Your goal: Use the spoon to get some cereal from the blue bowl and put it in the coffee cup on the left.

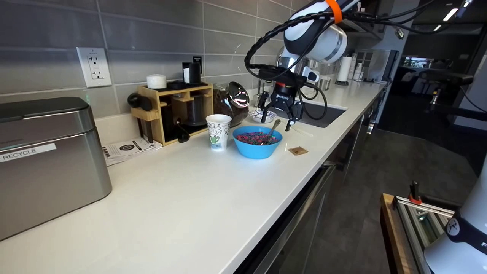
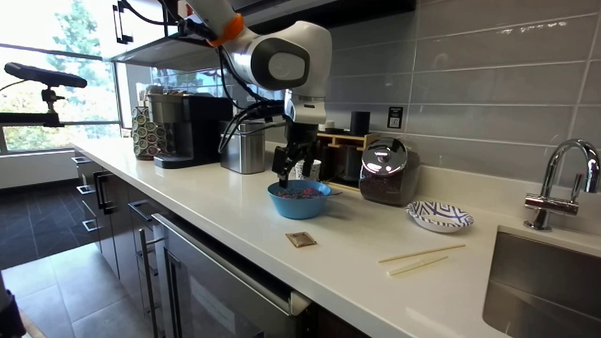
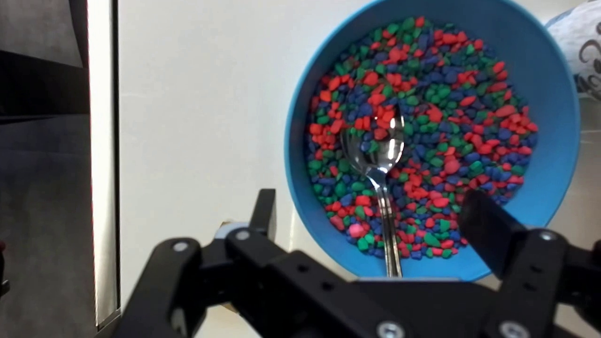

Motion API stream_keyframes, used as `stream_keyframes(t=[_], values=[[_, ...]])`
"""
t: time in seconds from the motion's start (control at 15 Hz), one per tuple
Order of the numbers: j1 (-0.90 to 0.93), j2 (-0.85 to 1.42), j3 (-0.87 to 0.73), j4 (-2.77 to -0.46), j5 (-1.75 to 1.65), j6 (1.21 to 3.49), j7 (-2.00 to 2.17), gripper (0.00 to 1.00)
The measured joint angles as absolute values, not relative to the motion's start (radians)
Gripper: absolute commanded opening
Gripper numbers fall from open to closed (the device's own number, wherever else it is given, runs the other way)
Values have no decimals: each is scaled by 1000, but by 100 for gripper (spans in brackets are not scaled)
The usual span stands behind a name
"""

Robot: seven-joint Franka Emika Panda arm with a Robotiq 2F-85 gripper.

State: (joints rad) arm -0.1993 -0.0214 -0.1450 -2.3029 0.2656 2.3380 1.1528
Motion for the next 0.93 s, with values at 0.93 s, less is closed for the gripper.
stream_keyframes(t=[0.93], values=[[-200, 36, -153, -2253, 359, 2338, 1113, 100]])
